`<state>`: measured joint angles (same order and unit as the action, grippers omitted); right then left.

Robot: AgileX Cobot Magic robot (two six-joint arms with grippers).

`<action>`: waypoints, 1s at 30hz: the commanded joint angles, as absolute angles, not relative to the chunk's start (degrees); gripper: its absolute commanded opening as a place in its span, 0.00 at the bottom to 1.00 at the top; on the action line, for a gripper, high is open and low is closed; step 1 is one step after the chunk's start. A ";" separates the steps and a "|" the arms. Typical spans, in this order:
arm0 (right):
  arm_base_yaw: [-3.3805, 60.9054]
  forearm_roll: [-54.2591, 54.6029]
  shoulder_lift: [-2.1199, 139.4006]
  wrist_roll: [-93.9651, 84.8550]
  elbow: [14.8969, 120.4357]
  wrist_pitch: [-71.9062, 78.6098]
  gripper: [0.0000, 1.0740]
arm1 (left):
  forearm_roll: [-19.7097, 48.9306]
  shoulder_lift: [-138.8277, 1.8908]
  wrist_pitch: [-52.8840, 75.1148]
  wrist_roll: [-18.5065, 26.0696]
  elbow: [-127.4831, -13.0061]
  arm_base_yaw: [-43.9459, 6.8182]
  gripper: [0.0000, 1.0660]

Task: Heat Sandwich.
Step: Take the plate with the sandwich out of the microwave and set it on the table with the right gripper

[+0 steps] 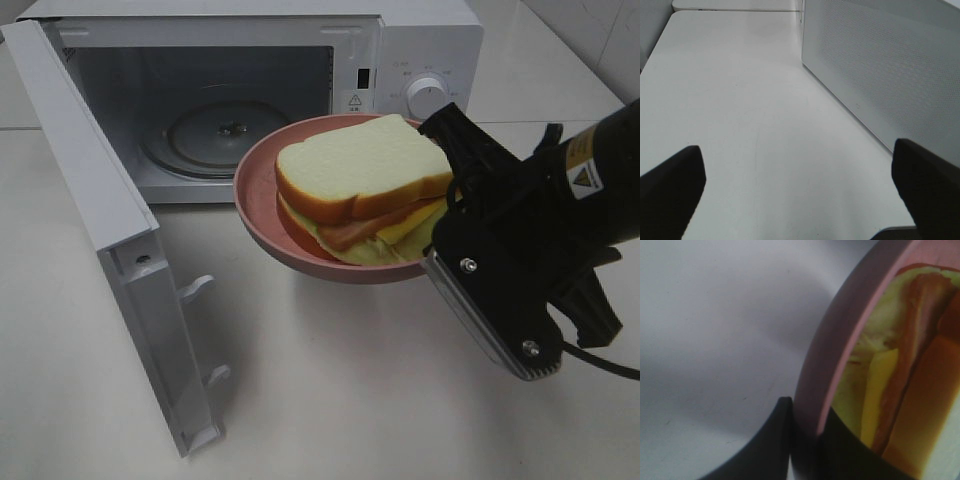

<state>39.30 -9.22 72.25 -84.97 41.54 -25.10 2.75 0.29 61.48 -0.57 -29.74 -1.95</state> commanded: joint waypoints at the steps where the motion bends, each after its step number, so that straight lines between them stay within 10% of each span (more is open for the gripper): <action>1: 39.48 -9.74 68.98 -83.37 39.94 -24.52 0.00 | 3.04 1.20 61.31 -1.09 -29.62 -1.95 0.90; 30: 39.48 -27.39 54.66 -53.40 31.57 -37.36 0.00 | 3.04 1.20 61.31 -1.09 -29.62 -1.95 0.90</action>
<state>39.30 -25.04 55.23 -56.78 31.63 -37.76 2.75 0.29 61.48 -0.57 -29.74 -1.95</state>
